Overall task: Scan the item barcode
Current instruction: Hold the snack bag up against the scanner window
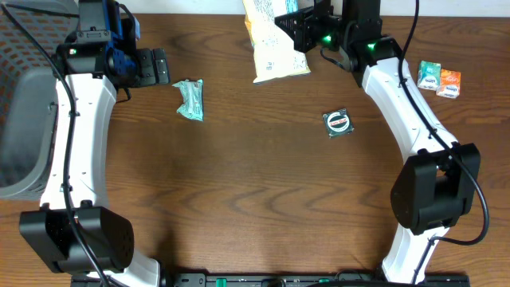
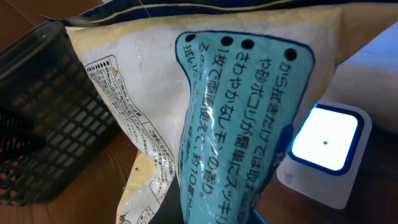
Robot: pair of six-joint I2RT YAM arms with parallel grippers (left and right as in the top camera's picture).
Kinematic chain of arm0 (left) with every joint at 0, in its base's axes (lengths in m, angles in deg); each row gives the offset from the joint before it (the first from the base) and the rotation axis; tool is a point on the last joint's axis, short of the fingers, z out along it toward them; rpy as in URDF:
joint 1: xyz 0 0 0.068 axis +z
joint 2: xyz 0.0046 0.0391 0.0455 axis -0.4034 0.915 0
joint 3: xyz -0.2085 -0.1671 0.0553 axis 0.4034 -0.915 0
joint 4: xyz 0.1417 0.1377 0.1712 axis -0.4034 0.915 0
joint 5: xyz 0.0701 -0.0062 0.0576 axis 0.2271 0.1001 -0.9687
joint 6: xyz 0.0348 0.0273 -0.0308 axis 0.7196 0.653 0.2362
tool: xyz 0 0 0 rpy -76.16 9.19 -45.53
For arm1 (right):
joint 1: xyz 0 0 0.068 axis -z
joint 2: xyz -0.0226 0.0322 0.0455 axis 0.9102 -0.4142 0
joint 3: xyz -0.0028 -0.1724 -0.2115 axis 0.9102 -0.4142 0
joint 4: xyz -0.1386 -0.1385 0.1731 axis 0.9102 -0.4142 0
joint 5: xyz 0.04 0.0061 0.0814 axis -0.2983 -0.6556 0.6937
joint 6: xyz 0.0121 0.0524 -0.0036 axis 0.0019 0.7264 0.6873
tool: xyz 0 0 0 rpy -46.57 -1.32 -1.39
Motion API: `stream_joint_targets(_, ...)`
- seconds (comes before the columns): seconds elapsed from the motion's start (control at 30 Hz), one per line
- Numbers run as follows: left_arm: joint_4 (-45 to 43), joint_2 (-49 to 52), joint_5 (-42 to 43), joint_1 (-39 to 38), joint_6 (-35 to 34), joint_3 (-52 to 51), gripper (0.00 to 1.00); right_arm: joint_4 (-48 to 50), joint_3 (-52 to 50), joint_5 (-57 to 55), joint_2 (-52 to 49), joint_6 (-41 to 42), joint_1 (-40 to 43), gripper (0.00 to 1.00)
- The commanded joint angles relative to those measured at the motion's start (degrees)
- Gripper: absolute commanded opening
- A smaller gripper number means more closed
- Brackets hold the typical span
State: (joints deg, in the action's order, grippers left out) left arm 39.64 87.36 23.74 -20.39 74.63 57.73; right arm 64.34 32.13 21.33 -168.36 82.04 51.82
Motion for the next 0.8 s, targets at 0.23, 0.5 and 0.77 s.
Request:
stream_joint_targets(0.23,0.33,-0.13,-0.13,-0.11,0.76,-0.22,0.98,-6.80,0.33,-15.06,0.02,0.07,-0.83,0.01)
stream_joint_targets(0.5,0.33,-0.13,-0.13,-0.11,0.76,-0.22,0.98,-16.90,0.31,-47.78,-0.37,-7.48,-5.14,0.01)
stream_joint_targets(0.77,0.35,-0.13,-0.13,-0.11,0.76,-0.22,0.98,-20.55,0.11,-84.83,-1.70,-17.97,-12.02,0.01)
